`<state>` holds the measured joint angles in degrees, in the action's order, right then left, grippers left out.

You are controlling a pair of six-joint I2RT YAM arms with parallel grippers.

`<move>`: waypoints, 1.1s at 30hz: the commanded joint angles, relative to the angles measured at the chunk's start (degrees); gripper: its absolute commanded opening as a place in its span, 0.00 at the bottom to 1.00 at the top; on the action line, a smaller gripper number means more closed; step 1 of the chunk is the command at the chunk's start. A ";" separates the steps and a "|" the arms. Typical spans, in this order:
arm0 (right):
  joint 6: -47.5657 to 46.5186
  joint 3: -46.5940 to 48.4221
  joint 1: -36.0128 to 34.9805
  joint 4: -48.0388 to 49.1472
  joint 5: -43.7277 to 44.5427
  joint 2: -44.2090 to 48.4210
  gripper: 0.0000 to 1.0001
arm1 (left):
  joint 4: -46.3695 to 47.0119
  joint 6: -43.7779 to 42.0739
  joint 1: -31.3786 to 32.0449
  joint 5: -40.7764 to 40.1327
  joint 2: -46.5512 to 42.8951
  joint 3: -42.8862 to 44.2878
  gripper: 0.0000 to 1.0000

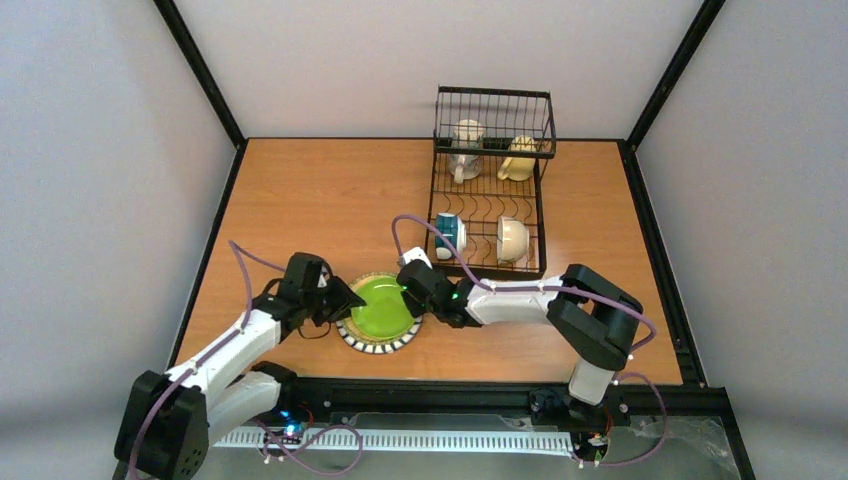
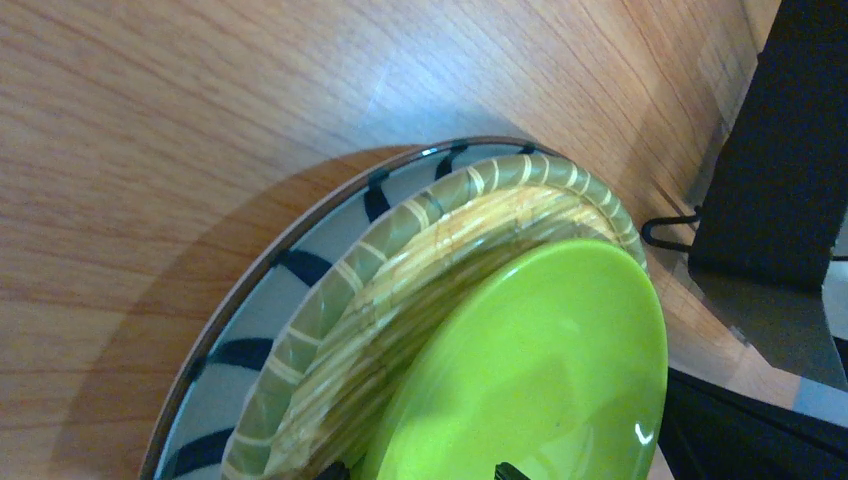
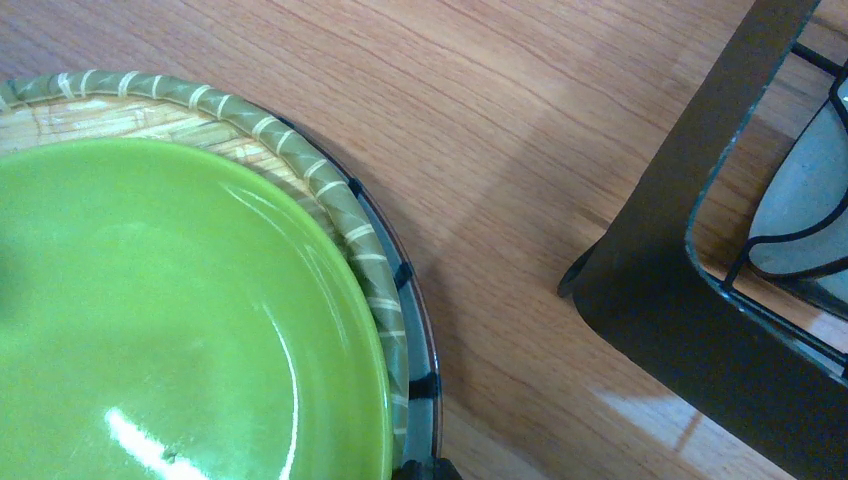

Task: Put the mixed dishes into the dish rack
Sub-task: Grab the plate from the center of the board, then pass from the left arm to the right

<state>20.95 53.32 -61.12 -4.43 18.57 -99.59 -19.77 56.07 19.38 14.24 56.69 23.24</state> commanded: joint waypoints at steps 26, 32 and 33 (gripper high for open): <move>0.76 2.08 -1.58 -0.49 -2.82 -3.20 0.06 | 7.20 6.15 -0.21 5.62 -10.04 -4.81 0.68; 0.87 2.14 -1.61 -0.47 -2.65 -3.15 0.06 | 7.53 6.33 -0.20 5.69 -10.63 -5.44 0.50; 0.86 2.07 -1.63 -0.56 -2.61 -3.15 0.06 | 7.55 6.26 -0.21 5.63 -10.63 -5.54 0.45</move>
<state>20.82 54.61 -61.17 -4.51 18.70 -100.71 -14.41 61.52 19.38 18.76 46.76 17.82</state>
